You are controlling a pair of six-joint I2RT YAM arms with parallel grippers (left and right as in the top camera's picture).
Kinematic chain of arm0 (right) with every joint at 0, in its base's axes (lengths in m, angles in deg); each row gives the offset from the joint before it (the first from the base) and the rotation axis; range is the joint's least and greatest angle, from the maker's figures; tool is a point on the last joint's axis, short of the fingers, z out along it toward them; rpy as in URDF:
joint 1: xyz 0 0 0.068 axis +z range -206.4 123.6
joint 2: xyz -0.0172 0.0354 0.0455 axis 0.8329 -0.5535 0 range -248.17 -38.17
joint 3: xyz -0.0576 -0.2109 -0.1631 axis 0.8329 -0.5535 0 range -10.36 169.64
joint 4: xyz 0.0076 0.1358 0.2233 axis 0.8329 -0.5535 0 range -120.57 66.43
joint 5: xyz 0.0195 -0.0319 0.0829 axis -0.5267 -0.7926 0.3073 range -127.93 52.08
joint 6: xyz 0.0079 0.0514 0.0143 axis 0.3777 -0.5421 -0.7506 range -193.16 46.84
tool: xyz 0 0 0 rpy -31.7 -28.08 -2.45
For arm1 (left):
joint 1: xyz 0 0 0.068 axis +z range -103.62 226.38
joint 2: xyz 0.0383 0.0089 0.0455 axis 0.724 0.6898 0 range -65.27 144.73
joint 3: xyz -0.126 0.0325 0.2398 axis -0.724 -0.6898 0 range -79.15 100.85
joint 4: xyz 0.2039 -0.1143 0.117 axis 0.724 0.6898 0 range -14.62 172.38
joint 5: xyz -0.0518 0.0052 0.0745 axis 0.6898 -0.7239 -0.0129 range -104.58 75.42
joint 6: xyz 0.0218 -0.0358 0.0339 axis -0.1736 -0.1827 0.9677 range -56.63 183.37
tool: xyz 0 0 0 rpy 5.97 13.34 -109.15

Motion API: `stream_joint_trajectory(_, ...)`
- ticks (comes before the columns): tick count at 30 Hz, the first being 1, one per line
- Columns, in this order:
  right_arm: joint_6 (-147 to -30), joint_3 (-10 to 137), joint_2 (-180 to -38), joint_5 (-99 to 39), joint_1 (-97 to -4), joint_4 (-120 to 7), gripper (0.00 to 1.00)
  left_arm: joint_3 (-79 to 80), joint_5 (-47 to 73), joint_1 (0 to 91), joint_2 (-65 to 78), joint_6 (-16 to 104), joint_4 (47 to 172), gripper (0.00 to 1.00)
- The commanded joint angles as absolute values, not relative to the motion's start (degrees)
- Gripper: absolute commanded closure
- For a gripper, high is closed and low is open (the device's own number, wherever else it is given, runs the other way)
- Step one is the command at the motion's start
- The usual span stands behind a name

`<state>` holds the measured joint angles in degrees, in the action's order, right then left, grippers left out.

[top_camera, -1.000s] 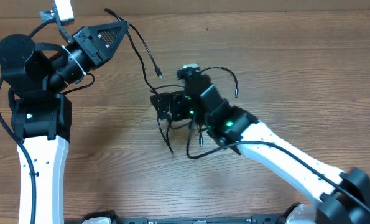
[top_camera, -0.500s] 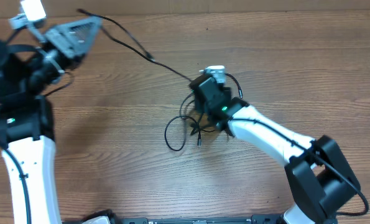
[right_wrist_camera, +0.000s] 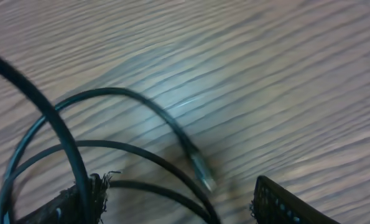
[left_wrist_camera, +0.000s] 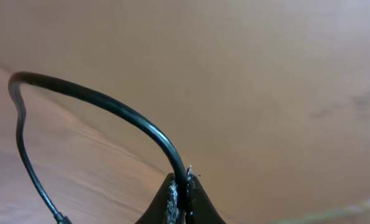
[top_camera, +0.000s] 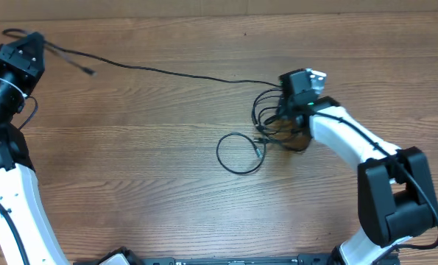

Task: Untangle cables
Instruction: 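Carry one cable far left with the left gripper, separating it, then lay the separated cable at the top-left table corner with the left gripper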

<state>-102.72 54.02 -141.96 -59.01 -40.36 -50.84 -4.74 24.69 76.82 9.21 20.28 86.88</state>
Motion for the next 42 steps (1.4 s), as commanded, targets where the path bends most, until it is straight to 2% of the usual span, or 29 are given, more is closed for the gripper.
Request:
stream_joint_trajectory(1,-103.38,53.53,-142.41,-56.41,-43.75,-51.23,0.25,-3.14,13.78,77.34,12.97,30.57,87.41,0.96)
stream_joint_trajectory(9,-103.4,53.36,-142.46,-55.81,-47.16,-52.45,0.19,1.32,3.36,77.32,23.9,40.91,85.97,0.96)
stream_joint_trajectory(16,-103.42,53.34,-142.46,-55.29,-47.14,-52.76,0.15,22.21,-7.18,76.78,34.98,50.48,96.76,0.96)
stream_joint_trajectory(27,-103.42,53.34,-142.46,-47.97,-47.1,-52.61,0.13,45.58,-35.42,77.23,48.2,66.96,102.25,0.96)
stream_joint_trajectory(36,-103.4,53.34,-142.46,-41.08,-47.1,-52.37,0.12,50.19,-37.89,79.99,56.71,71.29,98.97,0.92)
stream_joint_trajectory(42,-103.42,53.34,-142.46,-36.06,-47.1,-52.43,0.14,50.26,-35.4,76.75,65.38,74.29,98.95,0.93)
